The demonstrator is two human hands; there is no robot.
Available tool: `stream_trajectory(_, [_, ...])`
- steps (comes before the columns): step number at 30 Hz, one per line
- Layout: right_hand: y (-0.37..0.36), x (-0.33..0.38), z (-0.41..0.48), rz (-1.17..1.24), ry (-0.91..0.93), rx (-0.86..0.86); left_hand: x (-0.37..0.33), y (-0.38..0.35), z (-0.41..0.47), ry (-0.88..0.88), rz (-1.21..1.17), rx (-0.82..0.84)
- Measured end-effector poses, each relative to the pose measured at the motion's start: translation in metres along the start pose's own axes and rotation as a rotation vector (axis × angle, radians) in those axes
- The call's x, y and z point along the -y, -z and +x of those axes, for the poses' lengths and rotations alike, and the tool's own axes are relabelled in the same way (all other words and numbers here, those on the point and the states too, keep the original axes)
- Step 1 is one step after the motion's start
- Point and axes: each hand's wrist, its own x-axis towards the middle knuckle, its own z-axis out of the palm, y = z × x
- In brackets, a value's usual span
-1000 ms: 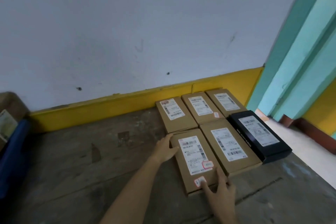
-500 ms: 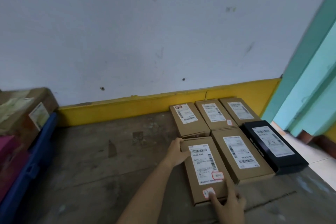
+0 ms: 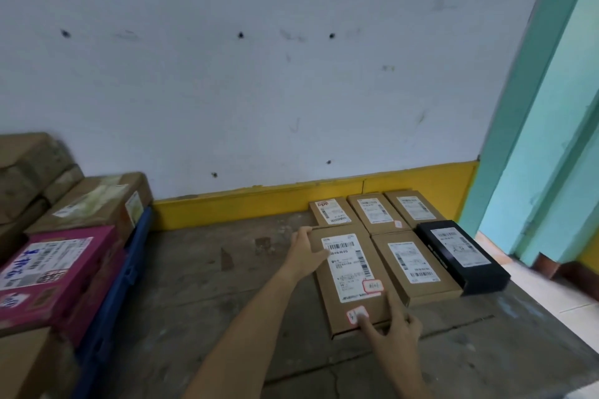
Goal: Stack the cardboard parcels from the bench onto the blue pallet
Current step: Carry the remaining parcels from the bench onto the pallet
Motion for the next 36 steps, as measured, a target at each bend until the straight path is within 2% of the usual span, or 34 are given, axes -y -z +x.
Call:
stream_trajectory(9, [-0.045, 0.094, -0.035, -0.034, 0.329, 0.005, -0.043, 0.135, -0.029, -0.094, -0.022, -0.268])
stream_trajectory(17, [-0.153, 0.182, -0.06, 0.035, 0.444, 0.103, -0.006, 0.287, -0.036, -0.071, 0.023, -0.426])
stream_trajectory(23, [-0.254, 0.235, -0.068, 0.054, 0.51, 0.165, 0.044, 0.397, -0.013, 0.026, 0.071, -0.395])
stream_trajectory(27, [-0.319, 0.263, -0.069, 0.053, 0.476, 0.22, 0.082, 0.45, 0.011, 0.085, 0.051, -0.363])
stream_trajectory(36, [-0.401, 0.282, -0.056, -0.052, 0.374, 0.293, 0.149, 0.477, 0.056, 0.208, 0.086, -0.337])
